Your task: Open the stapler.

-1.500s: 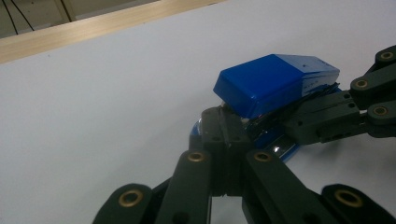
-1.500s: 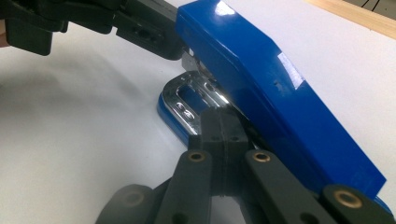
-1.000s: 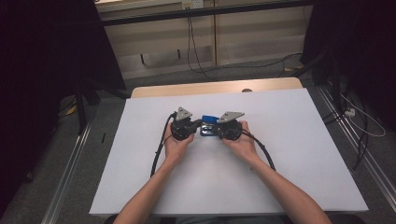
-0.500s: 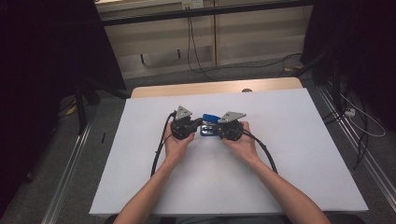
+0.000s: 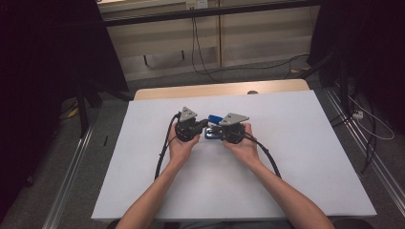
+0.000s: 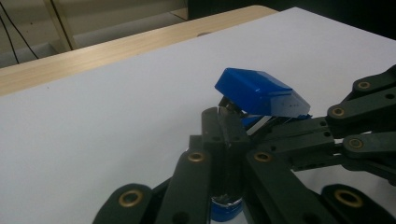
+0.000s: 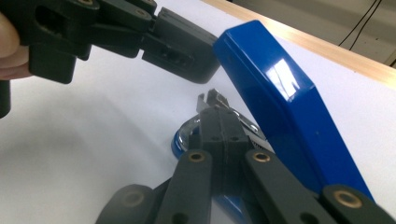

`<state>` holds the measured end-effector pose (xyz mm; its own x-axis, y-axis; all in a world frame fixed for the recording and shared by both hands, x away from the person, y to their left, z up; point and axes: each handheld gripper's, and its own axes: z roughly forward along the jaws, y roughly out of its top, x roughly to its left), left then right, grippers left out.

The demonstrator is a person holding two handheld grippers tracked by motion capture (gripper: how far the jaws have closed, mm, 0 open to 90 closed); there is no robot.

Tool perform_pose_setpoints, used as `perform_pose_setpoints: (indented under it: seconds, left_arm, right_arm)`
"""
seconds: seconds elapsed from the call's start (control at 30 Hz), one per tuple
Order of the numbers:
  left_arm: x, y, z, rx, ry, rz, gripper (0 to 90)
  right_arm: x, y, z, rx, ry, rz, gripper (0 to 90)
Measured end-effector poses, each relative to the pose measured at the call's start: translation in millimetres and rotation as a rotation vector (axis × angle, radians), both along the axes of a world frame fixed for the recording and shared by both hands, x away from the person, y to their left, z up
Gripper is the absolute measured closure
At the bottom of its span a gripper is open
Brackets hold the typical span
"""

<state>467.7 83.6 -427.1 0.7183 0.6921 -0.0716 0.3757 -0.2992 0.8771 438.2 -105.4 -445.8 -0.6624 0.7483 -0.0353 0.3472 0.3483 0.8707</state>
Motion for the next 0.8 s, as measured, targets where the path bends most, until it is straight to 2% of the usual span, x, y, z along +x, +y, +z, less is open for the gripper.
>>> perform_pose_setpoints:
  seconds: [0.07,0.27,0.43,0.8]
  left_arm:
    - [-0.9,-0.6,1.0,0.021,-0.013,-0.005,90.0]
    - [-0.1,-0.2,1.2,0.004,-0.004,-0.004,90.0]
    - [1.0,0.6,0.1,-0.008,0.005,-0.007,90.0]
    - [5.3,-2.4,-8.0,0.007,0.026,-0.009,90.0]
  right_arm:
    - [0.7,1.7,-0.4,0.000,-0.007,-0.008,90.0]
    - [2.9,4.6,-4.2,-0.001,-0.011,-0.032,90.0]
    - [3.6,6.1,-3.8,-0.007,-0.043,-0.060,90.0]
    - [2.8,7.4,-4.6,-0.008,-0.051,-0.071,90.0]
